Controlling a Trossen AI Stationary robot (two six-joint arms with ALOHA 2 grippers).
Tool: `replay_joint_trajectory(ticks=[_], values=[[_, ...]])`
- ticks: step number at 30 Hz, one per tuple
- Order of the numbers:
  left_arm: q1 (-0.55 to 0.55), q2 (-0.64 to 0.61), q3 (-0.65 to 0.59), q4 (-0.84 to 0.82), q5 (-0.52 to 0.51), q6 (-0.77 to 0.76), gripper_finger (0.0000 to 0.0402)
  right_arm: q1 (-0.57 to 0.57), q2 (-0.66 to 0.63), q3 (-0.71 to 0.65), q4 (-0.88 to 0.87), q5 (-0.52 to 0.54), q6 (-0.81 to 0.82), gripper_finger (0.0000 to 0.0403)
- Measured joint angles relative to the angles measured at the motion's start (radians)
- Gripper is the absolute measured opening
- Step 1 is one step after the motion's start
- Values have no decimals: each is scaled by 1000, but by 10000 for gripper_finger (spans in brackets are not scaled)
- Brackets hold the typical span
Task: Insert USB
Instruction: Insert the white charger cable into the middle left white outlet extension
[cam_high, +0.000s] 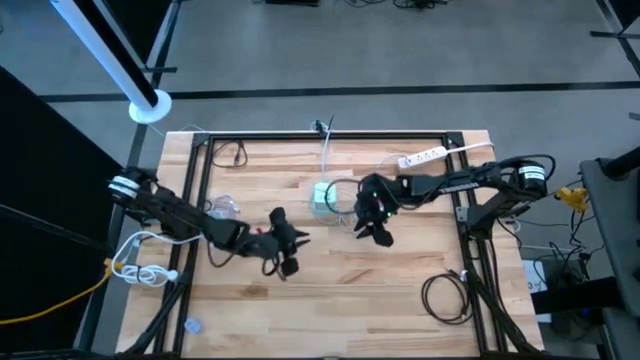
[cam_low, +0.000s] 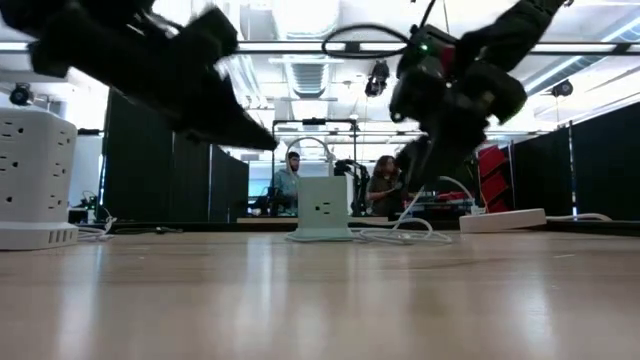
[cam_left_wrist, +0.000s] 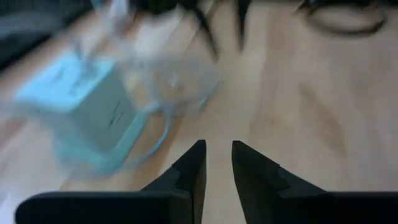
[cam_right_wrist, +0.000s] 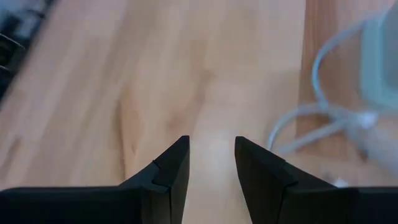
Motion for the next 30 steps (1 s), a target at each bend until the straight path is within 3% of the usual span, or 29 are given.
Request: replay_joint_trajectory(ticks=[3,7,13,18,25,30], values=[[-39,-2,-52,202,-22,85,64,37,6,-43,21,81,23,106],[-41,-3,-141,430,-16,150,63,81,7,-90,173,153,63,99],[-40,-3,-229,850,126,374,63,110,37,-136,308,159,145,90],[-17,-2,-241,892,144,437,63,109,51,-141,397,181,143,79],[27,9,-240,893,142,362,63,104,105,-140,442,224,52,64],[32,9,-241,898,142,342,64,97,171,-131,503,329,34,56]])
